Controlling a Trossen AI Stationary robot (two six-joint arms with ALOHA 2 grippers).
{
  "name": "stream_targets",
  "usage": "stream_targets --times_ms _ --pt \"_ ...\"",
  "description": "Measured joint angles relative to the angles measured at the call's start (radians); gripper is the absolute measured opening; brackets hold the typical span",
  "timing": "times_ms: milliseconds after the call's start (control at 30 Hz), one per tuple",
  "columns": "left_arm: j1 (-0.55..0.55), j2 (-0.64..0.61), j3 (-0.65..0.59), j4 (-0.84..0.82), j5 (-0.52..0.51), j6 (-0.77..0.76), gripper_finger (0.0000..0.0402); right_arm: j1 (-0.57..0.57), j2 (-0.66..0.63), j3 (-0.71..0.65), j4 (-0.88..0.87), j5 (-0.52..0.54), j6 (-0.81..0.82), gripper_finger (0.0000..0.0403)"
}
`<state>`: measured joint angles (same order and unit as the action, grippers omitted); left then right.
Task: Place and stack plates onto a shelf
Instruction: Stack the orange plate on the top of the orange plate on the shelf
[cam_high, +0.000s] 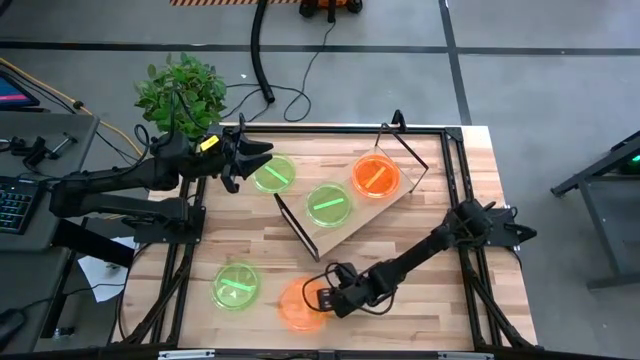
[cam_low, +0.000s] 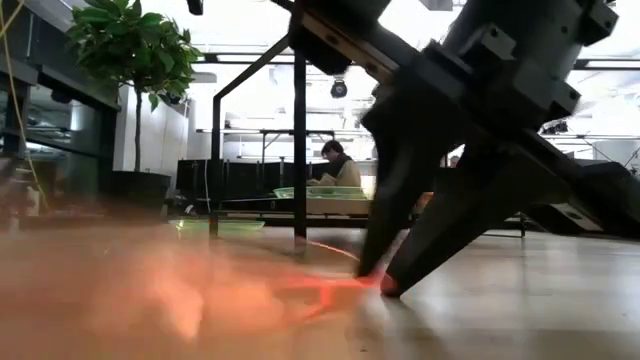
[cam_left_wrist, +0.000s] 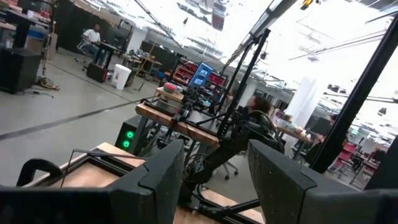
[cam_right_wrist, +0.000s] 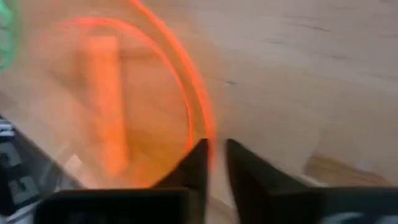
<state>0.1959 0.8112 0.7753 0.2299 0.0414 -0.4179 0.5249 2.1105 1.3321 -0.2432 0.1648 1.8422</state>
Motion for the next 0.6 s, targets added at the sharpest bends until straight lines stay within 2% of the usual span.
stream_targets --times_ms 67,200,267,400,600 --pt "0.0 0.0 0.0 0.0 0.0 -0.002 0.017 -0.004 0.001 -0.001 -0.002 0.002 -0.014 0.0014" --pt "0.0 0.0 0.0 0.0 0.0 -0.031 0.017 -0.019 0.002 -0.002 0.01 -0.019 -0.04 0.0056" --pt "0.0 0.0 0.0 0.0 0.0 -0.034 0.017 -0.022 0.002 -0.002 0.009 -0.031 -0.059 0.0061" --pt "0.0 0.0 0.0 0.0 0.0 -0.035 0.017 -0.018 -0.006 -0.003 -0.008 -0.022 -0.069 0.0011" --pt "0.0 0.0 0.0 0.0 0.0 -0.034 0.017 -0.002 -0.056 -0.01 -0.094 0.06 -0.122 0.0003"
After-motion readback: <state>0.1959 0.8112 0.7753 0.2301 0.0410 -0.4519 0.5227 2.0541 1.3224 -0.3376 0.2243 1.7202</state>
